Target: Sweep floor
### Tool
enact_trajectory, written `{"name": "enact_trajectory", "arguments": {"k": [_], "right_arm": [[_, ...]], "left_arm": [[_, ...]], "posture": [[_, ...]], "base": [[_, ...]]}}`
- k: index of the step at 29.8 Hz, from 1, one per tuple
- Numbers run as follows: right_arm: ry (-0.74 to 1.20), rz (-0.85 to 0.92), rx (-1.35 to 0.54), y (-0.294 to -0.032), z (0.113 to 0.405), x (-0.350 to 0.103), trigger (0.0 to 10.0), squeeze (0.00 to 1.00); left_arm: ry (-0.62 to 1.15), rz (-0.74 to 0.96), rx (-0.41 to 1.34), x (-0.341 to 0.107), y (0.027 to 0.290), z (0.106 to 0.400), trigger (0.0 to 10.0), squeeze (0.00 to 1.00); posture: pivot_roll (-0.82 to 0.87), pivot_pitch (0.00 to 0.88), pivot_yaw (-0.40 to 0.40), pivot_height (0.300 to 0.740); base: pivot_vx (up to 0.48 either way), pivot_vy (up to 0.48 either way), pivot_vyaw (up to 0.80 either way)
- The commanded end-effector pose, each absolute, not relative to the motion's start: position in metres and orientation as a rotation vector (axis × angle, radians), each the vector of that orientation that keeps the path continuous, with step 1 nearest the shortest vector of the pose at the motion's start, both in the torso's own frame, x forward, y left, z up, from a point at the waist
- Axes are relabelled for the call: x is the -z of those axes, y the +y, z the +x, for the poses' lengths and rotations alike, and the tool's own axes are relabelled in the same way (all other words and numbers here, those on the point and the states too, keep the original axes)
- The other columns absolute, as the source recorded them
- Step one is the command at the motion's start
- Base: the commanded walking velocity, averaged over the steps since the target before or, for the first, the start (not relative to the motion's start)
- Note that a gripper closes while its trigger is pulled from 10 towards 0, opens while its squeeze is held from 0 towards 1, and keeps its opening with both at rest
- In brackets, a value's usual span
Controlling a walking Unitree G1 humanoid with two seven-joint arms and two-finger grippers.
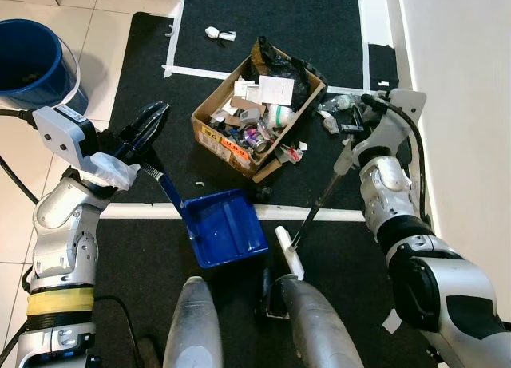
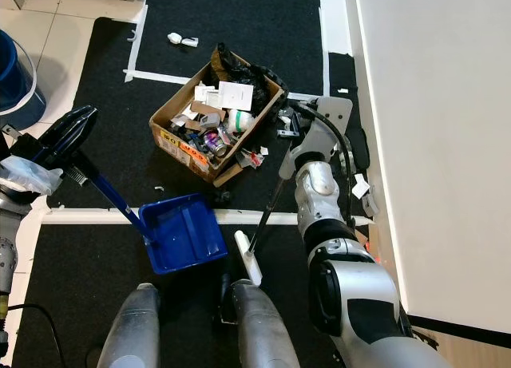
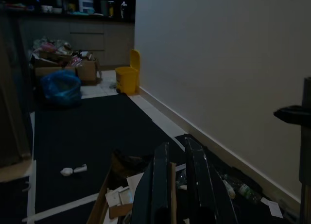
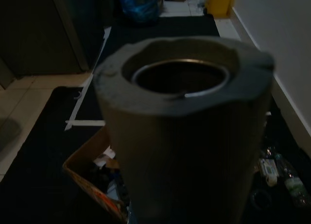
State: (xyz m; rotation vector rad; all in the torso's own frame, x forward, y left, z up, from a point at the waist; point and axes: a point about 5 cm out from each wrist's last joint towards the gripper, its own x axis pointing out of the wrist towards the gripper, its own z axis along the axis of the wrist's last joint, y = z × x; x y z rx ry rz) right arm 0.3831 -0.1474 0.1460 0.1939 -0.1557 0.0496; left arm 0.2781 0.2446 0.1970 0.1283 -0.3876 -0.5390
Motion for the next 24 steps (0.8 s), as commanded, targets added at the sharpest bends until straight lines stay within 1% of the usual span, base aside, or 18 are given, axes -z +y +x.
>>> {"name": "enact_trajectory", "arguments": {"k": [1,5,6,10,20,24], "right_arm": [[-0.167,0.212,-0.028,-0.153,0.383,-0.146,10.0,0.0],[-0.177,0.154,-0.031,-0.151,0.385,-0.151,10.0,0.0],[-0.187,0.133,-0.032,-0.15,0.386,-0.154,10.0,0.0],[-0.208,0.148,-0.014,-0.15,0.389,-0.162,10.0,0.0],[-0.227,0.151,0.0,-0.147,0.395,-0.176,10.0,0.0],[-0.243,0.153,-0.005,-0.142,0.398,-0.183,10.0,0.0]], "left_arm": [[-0.386,0.161,0.528,-0.196,0.248,0.276,10.0,0.0],[-0.396,0.204,0.511,-0.205,0.254,0.274,10.0,0.0],[-0.405,0.219,0.504,-0.21,0.258,0.271,10.0,0.0],[-0.439,0.264,0.465,-0.228,0.269,0.261,10.0,0.0],[-0.444,0.328,0.469,-0.238,0.269,0.255,10.0,0.0],[-0.439,0.324,0.475,-0.238,0.268,0.252,10.0,0.0]], "posture": [[0.24,0.329,-0.169,0.74],[0.25,0.332,-0.163,0.74],[0.27,0.344,-0.154,0.74],[0.29,0.367,-0.145,0.74],[0.32,0.401,-0.145,0.74],[0.33,0.415,-0.145,0.74]], "base": [[0.0,0.0,0.0],[0.0,0.0,0.0],[0.0,0.0,0.0],[0.0,0.0,0.0],[0.0,0.0,0.0],[0.0,0.0,0.0]]}}
